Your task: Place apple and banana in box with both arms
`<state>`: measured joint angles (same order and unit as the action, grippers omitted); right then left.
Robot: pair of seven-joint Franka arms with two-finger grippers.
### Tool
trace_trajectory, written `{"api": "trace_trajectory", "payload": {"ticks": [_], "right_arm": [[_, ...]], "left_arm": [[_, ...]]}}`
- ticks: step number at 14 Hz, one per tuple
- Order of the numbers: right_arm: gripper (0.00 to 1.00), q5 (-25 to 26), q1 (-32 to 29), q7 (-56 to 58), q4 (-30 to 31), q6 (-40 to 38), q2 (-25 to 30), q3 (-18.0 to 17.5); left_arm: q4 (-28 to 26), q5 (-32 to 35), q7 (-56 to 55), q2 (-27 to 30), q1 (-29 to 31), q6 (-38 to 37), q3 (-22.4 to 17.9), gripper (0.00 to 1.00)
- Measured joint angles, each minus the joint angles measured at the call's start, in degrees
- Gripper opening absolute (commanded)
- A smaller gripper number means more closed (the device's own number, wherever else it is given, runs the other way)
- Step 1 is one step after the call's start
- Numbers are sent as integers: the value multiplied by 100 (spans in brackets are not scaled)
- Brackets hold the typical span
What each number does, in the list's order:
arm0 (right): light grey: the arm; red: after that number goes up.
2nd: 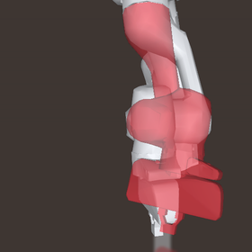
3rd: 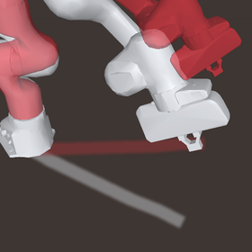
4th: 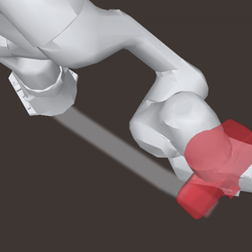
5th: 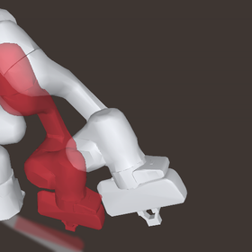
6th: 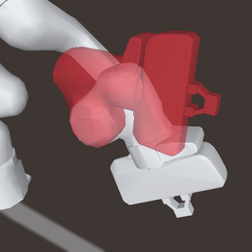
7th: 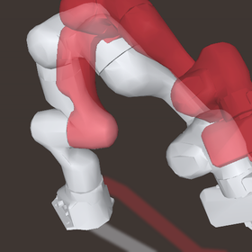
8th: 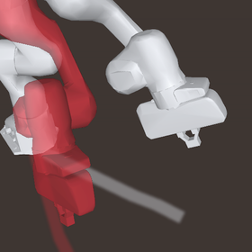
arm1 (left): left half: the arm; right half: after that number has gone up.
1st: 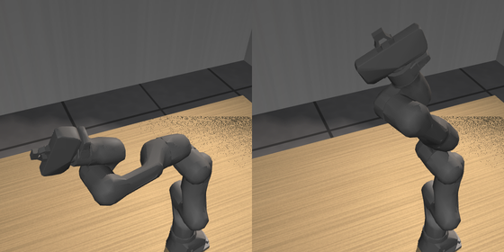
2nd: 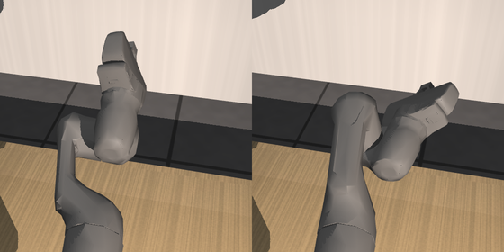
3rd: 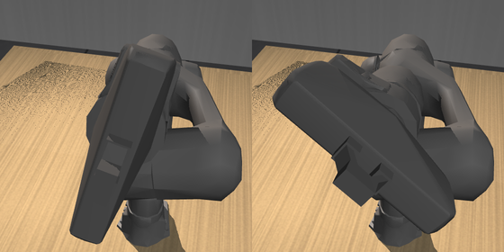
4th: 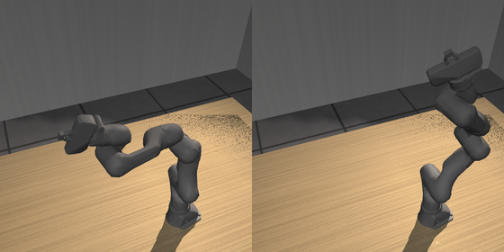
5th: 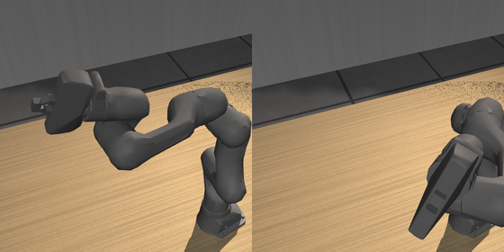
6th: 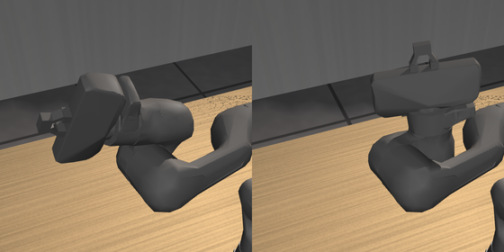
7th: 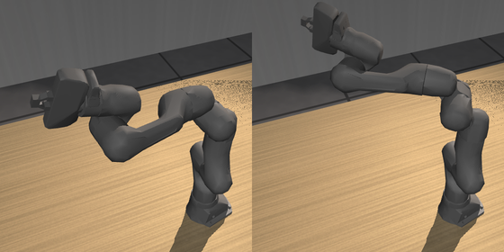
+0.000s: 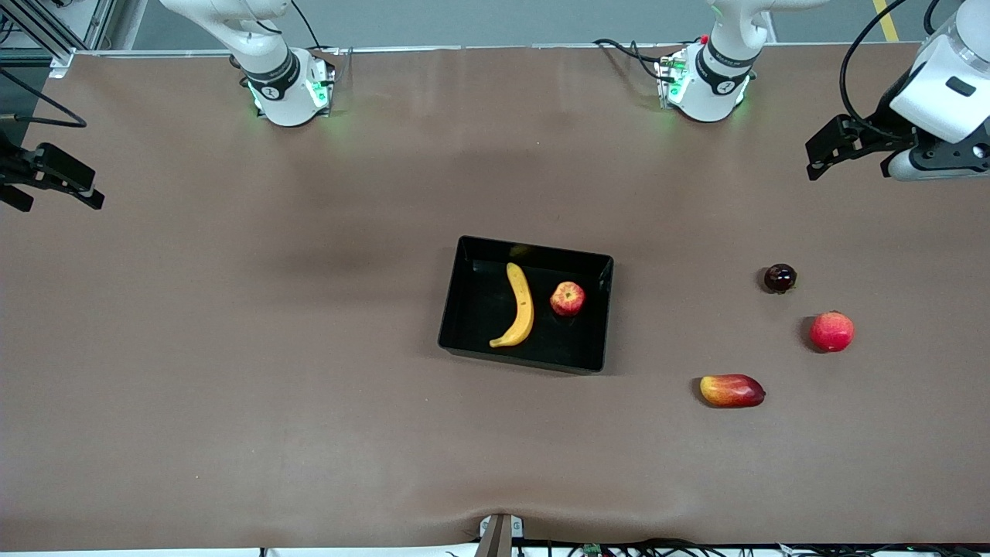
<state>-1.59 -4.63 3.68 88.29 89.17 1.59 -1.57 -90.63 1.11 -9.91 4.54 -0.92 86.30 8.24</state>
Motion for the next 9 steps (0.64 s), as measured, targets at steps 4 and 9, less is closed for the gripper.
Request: {"api": "trace_trajectory", "payload": {"ticks": [4,9], "right_arm": [[100,0,0,-1,-1,0,0,-1],[100,22,0,-3,-1,-56,-1,2]], "left_arm": [[244,0,0,0,16,-5,-32,100],[264,0,0,-40,24,-112,-49,100]]}}
